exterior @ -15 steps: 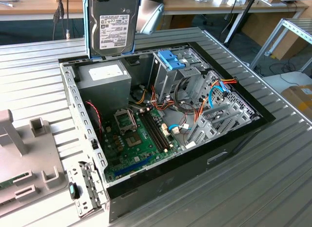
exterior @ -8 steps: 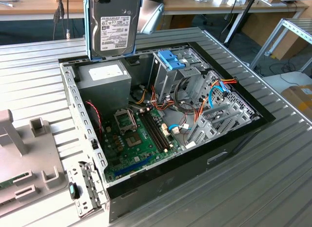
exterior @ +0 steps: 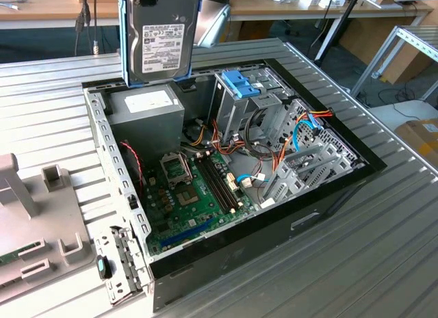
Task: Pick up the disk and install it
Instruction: 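Pick up the disk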
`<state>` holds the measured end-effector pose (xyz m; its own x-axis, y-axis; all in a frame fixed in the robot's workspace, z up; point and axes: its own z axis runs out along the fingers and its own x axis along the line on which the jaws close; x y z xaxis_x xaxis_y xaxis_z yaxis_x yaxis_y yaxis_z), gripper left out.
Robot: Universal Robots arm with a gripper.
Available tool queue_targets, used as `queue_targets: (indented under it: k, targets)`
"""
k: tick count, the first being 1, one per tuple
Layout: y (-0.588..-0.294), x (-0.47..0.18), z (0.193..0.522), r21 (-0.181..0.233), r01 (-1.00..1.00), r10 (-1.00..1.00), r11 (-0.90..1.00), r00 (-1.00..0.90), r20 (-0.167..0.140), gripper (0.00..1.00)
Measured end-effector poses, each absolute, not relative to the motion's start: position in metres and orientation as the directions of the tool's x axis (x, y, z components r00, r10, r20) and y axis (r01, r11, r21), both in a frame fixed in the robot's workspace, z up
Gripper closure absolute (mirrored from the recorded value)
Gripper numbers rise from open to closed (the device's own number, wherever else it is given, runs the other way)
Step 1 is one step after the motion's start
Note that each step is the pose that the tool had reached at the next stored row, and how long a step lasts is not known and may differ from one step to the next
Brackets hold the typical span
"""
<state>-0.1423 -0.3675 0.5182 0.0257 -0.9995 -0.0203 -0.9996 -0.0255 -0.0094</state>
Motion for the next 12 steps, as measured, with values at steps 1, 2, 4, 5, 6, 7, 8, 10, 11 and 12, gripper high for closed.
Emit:
queue_targets:
  k: [1,2,4,5,6,7,8,10,11,12]
  targets:
    - [-0.3680,-0.1423,0.5183,-0.009,-1.000,-0.999,-0.026,0.026,-0.020,0.63]
    - [-0.3686,-0.1423,0.5182,-0.009,-1.000,-0.999,-0.025,0.026,-0.020,0.63]
    - [-0.3690,-0.1423,0.5182,-0.009,-1.000,-0.999,-0.026,0.026,-0.020,0.63]
    - [-0.3693,-0.1423,0.5182,-0.009,-1.000,-0.999,-0.026,0.026,-0.020,0.63]
    - [-0.3696,-0.1423,0.5183,-0.009,-1.000,-0.999,-0.026,0.026,-0.020,0.63]
    - [-0.3700,-0.1422,0.5182,-0.009,-1.000,-0.999,-0.026,0.026,-0.020,0.63]
    - [-0.3709,-0.1421,0.5183,-0.009,-1.000,-0.999,-0.026,0.026,-0.020,0.63]
    - [-0.3725,-0.1420,0.5183,-0.009,-1.000,-0.999,-0.026,0.026,-0.020,0.63]
    - [-0.3736,-0.1420,0.5182,-0.009,-1.000,-0.999,-0.026,0.026,-0.020,0.63]
    - [-0.3746,-0.1420,0.5182,-0.009,-1.000,-0.999,-0.026,0.026,-0.020,0.63]
